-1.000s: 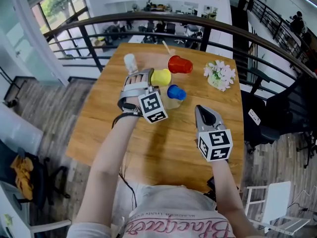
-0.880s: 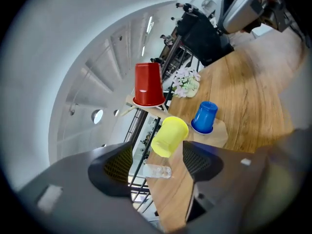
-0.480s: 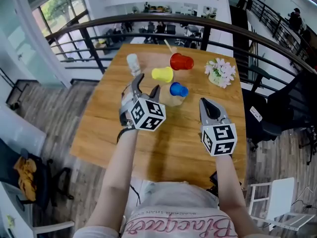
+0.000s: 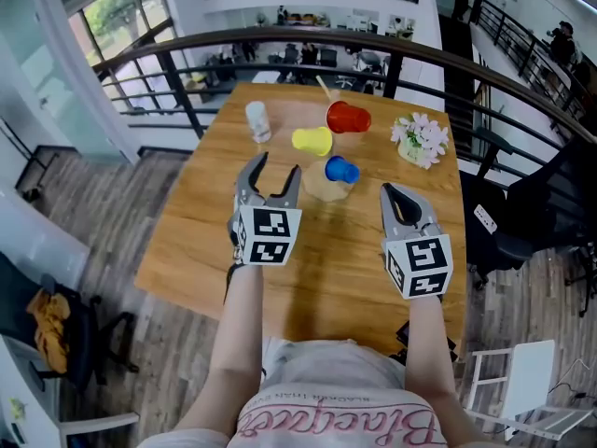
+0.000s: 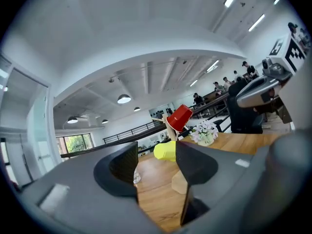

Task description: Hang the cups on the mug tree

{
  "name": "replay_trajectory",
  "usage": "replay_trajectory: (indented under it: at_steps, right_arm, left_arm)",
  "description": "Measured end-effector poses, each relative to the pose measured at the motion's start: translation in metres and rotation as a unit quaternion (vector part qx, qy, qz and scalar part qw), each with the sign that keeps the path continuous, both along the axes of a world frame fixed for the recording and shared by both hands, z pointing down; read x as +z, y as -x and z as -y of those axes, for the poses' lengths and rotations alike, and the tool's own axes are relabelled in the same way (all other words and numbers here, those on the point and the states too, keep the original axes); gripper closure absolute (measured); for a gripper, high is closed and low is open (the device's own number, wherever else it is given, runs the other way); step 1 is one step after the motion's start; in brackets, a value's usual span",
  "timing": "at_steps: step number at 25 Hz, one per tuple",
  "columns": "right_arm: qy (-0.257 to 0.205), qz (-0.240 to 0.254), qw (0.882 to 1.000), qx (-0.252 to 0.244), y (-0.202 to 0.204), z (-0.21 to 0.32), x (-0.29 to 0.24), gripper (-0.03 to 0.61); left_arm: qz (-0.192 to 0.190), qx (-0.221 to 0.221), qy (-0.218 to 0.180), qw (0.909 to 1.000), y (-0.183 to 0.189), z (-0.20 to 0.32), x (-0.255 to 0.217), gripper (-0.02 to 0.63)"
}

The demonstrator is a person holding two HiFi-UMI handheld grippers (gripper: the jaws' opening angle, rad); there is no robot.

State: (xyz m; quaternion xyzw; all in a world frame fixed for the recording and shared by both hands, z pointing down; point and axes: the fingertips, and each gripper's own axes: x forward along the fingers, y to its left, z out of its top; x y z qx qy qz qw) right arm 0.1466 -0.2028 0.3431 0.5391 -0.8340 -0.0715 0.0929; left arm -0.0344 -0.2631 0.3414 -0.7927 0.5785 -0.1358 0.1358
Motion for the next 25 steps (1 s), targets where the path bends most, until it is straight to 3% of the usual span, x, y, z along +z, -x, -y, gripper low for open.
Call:
replay_trajectory:
  at_steps: [4,6,7,8,12,25]
  right_arm:
    - [-0.009,0.004,1.0,-0.003,0.002,-0.001,-0.01,0.578]
    - [-0.01,0.023,1.0,0.005,-0.001,0.0,-0.013,0.578]
    - [-0.009,0.034,0.999,0.008,-0.004,0.001,-0.014,0.578]
    - [-0.009,0.044,0.999,0.012,-0.006,0.001,-0.016,0.578]
    - [-0.015,0.058,0.998,0.015,-0.01,0.0,-0.022,0.578]
    - [-0.035,0.031,0.999,0.016,-0.008,-0.004,-0.032,0.578]
  left_arm:
    - [-0.071,-0.009,-0.011,0.9974,0.013,-0.012,-0.004,0.421]
    - [-0.088,-0.019,-0.025,0.9956,0.02,-0.018,-0.01,0.455]
    - [-0.094,-0.022,-0.035,0.9948,0.022,-0.021,-0.014,0.508]
    - [-0.099,-0.021,-0.044,0.9939,0.022,-0.025,-0.017,0.602]
    - [-0.114,0.001,-0.062,0.9915,0.018,-0.033,-0.027,0.601]
    - [-0.133,0.016,-0.087,0.9872,0.025,-0.043,-0.045,0.601]
